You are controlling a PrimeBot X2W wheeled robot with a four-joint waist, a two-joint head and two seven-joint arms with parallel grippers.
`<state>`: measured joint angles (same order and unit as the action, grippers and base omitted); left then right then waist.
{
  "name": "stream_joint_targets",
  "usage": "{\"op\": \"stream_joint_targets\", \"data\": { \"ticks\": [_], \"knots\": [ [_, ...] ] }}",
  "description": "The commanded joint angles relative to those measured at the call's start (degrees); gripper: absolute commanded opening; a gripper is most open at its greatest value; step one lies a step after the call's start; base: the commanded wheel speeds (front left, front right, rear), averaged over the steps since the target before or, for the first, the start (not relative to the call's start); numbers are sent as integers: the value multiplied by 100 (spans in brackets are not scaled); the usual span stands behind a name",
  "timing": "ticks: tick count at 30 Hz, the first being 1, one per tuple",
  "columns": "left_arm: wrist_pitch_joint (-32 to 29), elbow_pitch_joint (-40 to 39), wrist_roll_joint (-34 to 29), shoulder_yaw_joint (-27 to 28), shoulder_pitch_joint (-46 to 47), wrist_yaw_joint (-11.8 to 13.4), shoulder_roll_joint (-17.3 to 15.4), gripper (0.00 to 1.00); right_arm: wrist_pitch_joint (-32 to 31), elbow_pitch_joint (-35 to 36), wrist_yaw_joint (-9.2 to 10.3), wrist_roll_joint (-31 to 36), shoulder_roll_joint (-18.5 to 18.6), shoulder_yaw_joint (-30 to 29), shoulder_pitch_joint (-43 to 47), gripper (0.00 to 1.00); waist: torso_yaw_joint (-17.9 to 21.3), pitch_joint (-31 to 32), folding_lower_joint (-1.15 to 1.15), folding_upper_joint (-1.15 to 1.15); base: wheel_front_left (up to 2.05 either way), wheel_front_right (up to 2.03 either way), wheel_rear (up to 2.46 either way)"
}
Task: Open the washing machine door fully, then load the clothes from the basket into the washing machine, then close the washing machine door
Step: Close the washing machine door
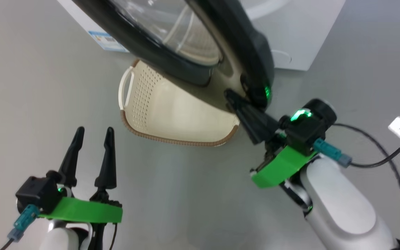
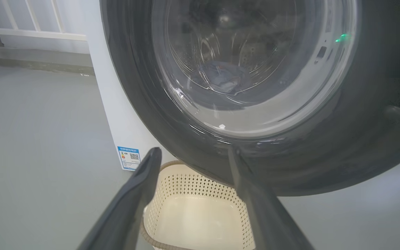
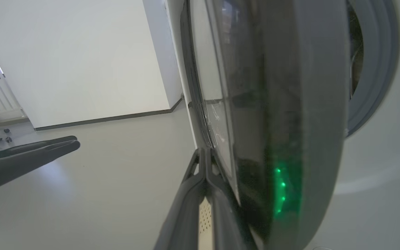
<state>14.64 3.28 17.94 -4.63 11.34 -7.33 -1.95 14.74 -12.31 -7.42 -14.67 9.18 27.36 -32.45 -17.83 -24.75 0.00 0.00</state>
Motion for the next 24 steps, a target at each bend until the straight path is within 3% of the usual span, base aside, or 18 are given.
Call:
{"op": "stream_joint_targets", "data": {
  "ticks": [1,12,24],
  "knots": [
    [36,-96,21,158,142,-15,-93,100,26,176,-7,50,-137,-31,-109,0,11,-181,0,0,0,0,0],
    [36,-108,83,5,448,-15,-93,100,26,27,-7,271,-424,-1081,-932,0,50,-710,0,0,0,0,0],
    [36,-140,348,-339,870,-15,-93,100,26,-488,-7,623,-424,-1589,-2326,0,-25,-1371,0,0,0,0,0]
  ]
}}
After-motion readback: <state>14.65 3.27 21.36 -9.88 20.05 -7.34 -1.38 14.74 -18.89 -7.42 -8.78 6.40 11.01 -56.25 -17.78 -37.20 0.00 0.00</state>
